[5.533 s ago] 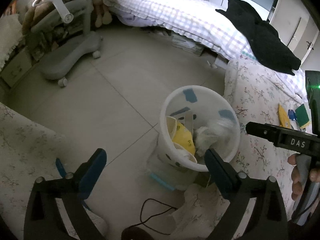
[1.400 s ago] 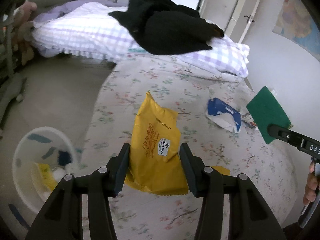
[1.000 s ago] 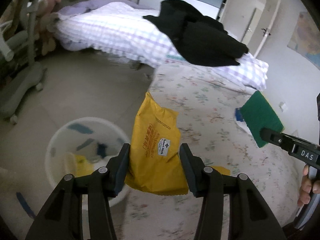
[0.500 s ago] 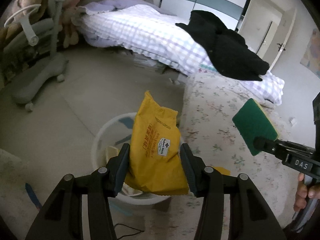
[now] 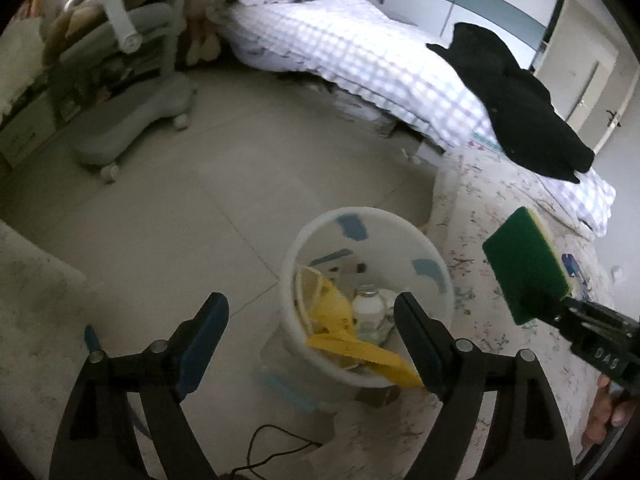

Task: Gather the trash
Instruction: 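Carry packet and sponge to the wastebasket and open both grippers inside, then grasp the blue box with the left gripper while the right gripper grasps the white snack bag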

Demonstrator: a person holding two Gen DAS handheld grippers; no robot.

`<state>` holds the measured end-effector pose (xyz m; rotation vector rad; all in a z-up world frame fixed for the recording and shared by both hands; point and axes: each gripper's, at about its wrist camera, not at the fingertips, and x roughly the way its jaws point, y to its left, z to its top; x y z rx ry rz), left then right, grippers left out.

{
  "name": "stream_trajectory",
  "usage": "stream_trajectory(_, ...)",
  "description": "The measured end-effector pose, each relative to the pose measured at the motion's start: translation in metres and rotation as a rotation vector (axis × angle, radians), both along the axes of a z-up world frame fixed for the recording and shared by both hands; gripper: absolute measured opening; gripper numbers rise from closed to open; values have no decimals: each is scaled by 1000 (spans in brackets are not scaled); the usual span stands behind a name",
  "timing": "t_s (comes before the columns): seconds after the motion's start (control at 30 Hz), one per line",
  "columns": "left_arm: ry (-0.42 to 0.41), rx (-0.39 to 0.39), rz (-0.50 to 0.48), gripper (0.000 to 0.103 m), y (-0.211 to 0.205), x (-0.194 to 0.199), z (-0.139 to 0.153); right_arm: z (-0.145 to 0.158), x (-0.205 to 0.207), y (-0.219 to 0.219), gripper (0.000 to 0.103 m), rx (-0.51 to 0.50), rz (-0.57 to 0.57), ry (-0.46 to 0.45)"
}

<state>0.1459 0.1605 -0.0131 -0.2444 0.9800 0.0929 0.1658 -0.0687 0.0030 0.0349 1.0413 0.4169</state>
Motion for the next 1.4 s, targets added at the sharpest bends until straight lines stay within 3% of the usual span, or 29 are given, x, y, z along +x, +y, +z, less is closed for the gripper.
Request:
stream_trajectory(0.47, 2, 6, 18, 87, 20, -18, 3, -22, 4, 52, 34, -8, 73, 30)
stream_trajectory(0.53, 0, 5, 18, 87, 21, -20, 4, -22, 6, 53, 68, 9, 76, 35)
stream_trajectory(0.57, 0, 5, 17, 87, 21, -20, 5, -21, 6, 51, 75, 24, 63, 36)
stream_trajectory(1.07, -3, 8, -26, 87, 1, -21, 12, 0, 0, 6, 75, 22, -12, 11)
stream_trajectory(1.4, -31, -49, -84, 87, -44, -11, 26, 27, -7, -71, 82, -6, -112, -43)
